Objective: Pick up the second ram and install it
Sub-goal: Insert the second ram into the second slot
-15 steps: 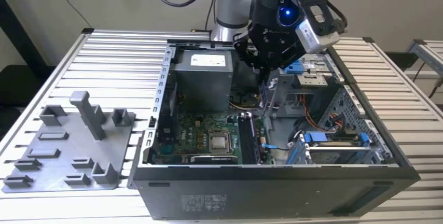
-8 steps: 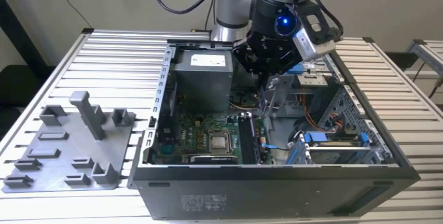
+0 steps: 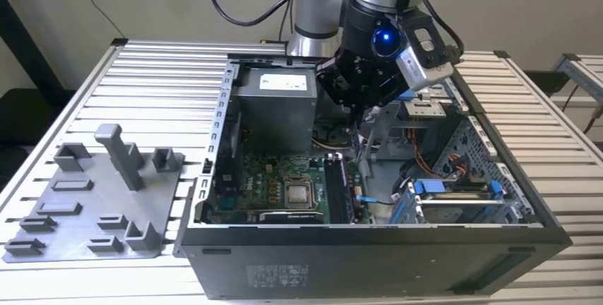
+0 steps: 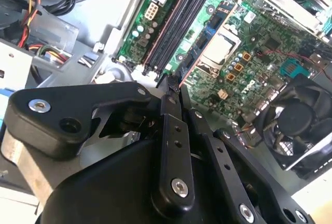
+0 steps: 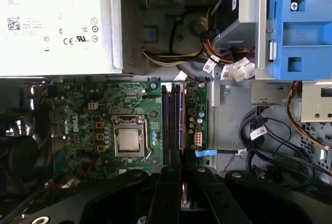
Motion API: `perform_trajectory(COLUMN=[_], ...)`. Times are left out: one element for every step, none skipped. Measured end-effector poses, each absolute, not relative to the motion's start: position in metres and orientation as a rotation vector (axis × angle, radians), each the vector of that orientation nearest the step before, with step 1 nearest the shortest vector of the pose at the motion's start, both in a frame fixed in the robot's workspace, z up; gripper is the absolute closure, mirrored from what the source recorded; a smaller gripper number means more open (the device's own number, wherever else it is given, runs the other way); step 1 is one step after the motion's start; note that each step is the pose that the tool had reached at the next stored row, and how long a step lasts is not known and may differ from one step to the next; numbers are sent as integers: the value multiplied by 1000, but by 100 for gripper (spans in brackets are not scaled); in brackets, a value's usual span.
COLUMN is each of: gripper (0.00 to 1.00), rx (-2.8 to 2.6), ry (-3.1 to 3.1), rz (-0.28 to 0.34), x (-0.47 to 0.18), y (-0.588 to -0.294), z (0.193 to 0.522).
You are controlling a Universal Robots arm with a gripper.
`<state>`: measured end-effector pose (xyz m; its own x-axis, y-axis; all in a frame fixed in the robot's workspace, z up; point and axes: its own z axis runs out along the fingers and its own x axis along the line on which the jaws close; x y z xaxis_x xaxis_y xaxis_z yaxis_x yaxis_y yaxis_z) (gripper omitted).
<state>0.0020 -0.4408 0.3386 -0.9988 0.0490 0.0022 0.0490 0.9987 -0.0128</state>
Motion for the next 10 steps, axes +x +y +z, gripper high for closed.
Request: perform_trajectory(gripper=[86, 86, 86, 86, 86, 86, 86, 86, 86, 86], rx=[-76, -75, -74, -72, -70, -67, -63, -61, -58, -56], ry=[-3138, -3138, -3138, -3138, -3138, -3138, -3139, -3139, -3139, -3139], rz=[21, 22, 23, 23, 23, 23, 24, 27, 31, 33], x=[2, 2, 2, 1, 0, 0, -1, -1, -1, -1], y=[-441, -441, -441, -441, -441, -441, -441, -441, -441, -441], z=[338, 337, 337, 336, 335, 334, 333, 332, 331, 330])
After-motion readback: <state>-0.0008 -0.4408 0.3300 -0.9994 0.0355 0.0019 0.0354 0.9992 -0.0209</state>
